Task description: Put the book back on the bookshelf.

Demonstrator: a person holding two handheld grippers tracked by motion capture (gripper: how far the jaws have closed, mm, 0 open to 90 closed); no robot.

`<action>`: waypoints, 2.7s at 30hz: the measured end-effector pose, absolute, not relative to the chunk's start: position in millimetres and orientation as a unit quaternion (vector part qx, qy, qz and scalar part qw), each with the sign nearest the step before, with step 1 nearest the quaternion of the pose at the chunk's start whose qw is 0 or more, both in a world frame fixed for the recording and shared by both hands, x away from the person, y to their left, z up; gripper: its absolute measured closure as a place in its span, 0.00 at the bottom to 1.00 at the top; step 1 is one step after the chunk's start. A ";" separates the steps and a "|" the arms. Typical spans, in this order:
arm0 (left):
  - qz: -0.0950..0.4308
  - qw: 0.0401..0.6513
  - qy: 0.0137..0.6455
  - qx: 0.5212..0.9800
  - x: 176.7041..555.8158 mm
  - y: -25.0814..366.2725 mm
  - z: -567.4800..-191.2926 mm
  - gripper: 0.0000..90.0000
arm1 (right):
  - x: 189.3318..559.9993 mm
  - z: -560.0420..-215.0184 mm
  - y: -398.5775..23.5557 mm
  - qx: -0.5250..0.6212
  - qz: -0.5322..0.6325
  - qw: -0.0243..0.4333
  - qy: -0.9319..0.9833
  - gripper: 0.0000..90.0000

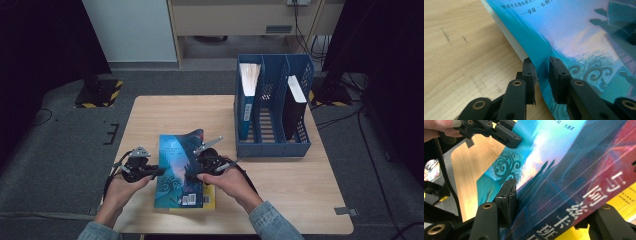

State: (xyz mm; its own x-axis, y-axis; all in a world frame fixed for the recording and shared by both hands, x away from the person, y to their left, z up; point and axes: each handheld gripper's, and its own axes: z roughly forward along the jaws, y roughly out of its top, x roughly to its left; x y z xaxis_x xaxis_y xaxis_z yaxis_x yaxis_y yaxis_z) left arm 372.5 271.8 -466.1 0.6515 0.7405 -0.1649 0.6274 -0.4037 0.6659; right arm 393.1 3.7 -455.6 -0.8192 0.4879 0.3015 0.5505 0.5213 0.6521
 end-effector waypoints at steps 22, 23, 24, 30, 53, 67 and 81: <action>0.097 0.359 0.386 0.844 377.4 267.2 -436.7 0.89 | 410.2 -427.2 -4.2 -0.301 -0.389 0.015 -0.870 0.62; 0.099 0.360 0.386 0.844 377.5 267.0 -435.8 0.89 | 410.9 -426.0 -4.1 -0.301 -0.389 0.012 -0.871 0.63; 0.099 0.360 0.385 0.844 377.8 267.0 -435.0 0.89 | 411.3 -424.8 -4.0 -0.300 -0.389 0.011 -0.871 0.63; 0.103 0.358 0.379 0.847 379.6 266.3 -430.2 0.89 | 413.5 -419.4 -5.1 -0.302 -0.390 0.004 -0.870 0.65; 0.128 0.363 0.366 0.848 389.6 261.8 -409.8 0.90 | 427.9 -386.5 -9.2 -0.294 -0.407 -0.035 -0.864 0.74; 0.143 0.366 0.362 0.845 393.4 261.2 -403.9 0.90 | 432.9 -373.2 -8.6 -0.290 -0.405 -0.049 -0.866 0.77; 0.157 0.360 0.354 0.849 408.2 261.4 -398.1 0.90 | 440.1 -368.1 -7.0 -0.297 -0.416 -0.067 -0.857 0.79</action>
